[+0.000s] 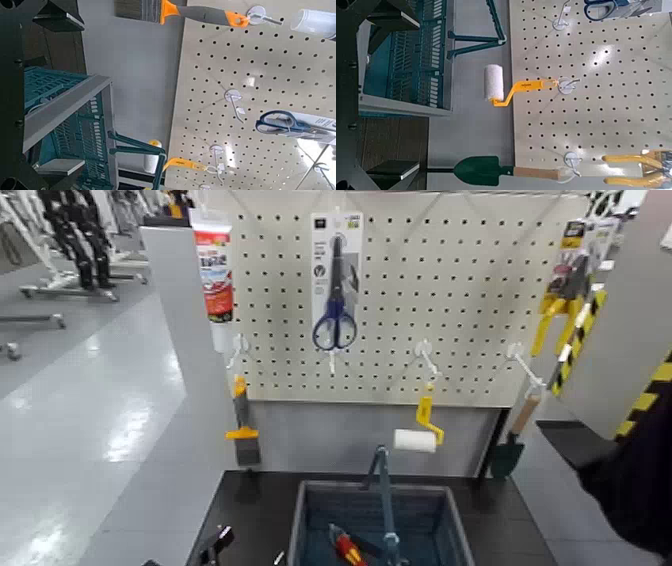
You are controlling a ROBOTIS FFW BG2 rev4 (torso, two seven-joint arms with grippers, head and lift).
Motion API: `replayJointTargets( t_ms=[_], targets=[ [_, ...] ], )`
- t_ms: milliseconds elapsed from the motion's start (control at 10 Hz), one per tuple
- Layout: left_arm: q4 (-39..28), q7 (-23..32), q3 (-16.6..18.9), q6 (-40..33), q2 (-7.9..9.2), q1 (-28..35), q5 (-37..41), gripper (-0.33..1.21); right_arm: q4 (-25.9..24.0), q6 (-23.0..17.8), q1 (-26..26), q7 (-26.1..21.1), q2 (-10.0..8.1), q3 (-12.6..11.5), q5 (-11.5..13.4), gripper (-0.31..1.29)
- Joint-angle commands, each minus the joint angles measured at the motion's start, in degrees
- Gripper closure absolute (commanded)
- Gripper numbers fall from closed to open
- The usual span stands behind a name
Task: Put the black wrench into the crate.
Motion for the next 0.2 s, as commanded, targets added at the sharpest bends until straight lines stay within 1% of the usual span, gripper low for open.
replayJointTargets(
  t_ms=[100, 200],
  targets=[
    [0.1, 0.0, 0.2, 0.1, -0.24, 0.0, 0.0, 0.10, 0.3, -1.7, 1.0, -2.6, 0.09, 0.8, 1.1, 0.08],
    [0.1, -0.1, 0.2, 0.1, -0.24, -0.1, -0.1, 0.10, 0.2, -1.0, 0.8, -2.9, -0.34, 1.3, 1.1, 0.08]
  ],
)
